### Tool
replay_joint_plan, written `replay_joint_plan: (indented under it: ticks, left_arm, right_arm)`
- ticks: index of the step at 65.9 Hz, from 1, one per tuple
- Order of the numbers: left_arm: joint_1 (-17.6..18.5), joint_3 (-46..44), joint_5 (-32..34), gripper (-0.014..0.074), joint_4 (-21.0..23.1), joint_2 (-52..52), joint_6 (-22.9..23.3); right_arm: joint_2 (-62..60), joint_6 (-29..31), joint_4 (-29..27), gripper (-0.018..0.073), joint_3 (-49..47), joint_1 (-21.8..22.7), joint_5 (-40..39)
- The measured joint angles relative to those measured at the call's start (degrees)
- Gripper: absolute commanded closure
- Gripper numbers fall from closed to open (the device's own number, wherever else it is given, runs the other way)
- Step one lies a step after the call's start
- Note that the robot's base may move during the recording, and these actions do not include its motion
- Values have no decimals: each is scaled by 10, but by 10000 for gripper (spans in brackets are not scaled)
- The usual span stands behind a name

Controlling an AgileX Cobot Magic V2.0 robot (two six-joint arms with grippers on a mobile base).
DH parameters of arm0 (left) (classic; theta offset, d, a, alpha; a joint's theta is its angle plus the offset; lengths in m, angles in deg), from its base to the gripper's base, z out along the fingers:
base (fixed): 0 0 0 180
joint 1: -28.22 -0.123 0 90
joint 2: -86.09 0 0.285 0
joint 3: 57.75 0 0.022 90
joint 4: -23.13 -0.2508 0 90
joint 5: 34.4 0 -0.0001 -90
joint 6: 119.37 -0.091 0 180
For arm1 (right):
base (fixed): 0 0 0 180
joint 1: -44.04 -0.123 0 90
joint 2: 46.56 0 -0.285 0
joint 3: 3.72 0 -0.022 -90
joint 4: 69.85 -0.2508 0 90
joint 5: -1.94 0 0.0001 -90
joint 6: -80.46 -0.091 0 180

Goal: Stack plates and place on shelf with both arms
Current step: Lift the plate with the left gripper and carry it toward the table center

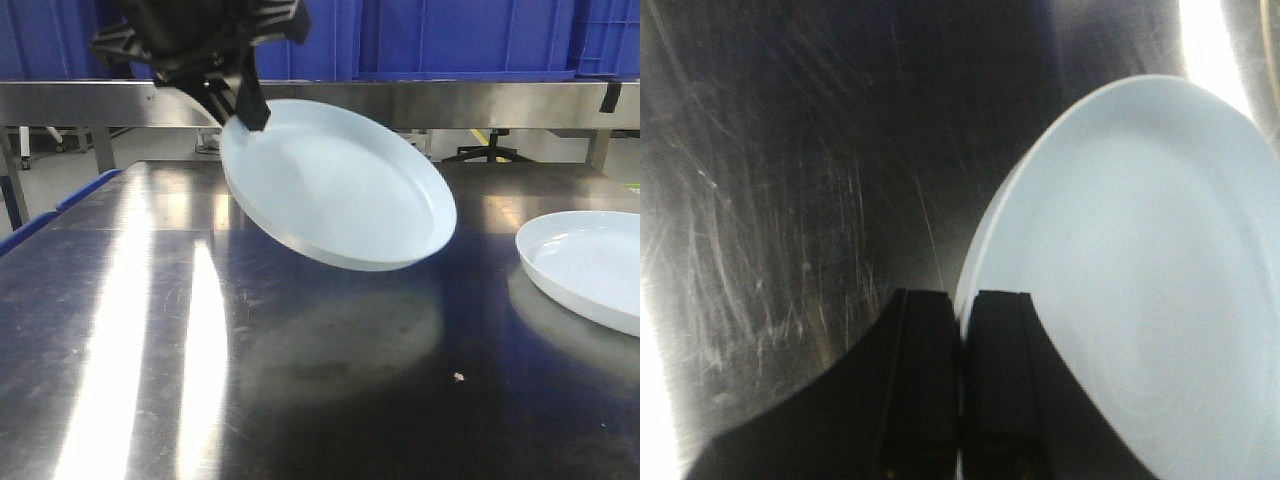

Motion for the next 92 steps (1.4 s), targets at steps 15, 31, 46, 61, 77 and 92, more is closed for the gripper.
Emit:
replay_joint_plan:
  ticks: [15, 31, 46, 61, 77, 92]
  left_arm:
    - [0, -1, 23, 507, 15, 34, 0]
    - [0, -1, 31, 507, 17, 65, 0]
    - [0, -1, 32, 507, 12, 71, 0]
    - [0, -1, 33, 503, 0, 71, 0]
    - [0, -1, 33, 419, -16, 71, 0]
    - [0, -1, 34, 419, -18, 71, 0]
  right_arm:
    - [0, 0, 0, 0, 0, 0, 0]
    - [0, 0, 0, 0, 0, 0, 0]
    - [0, 0, 0, 0, 0, 0, 0]
    - [0, 0, 0, 0, 0, 0, 0]
    - [0, 0, 0, 0, 0, 0, 0]
    - [0, 0, 0, 0, 0, 0, 0]
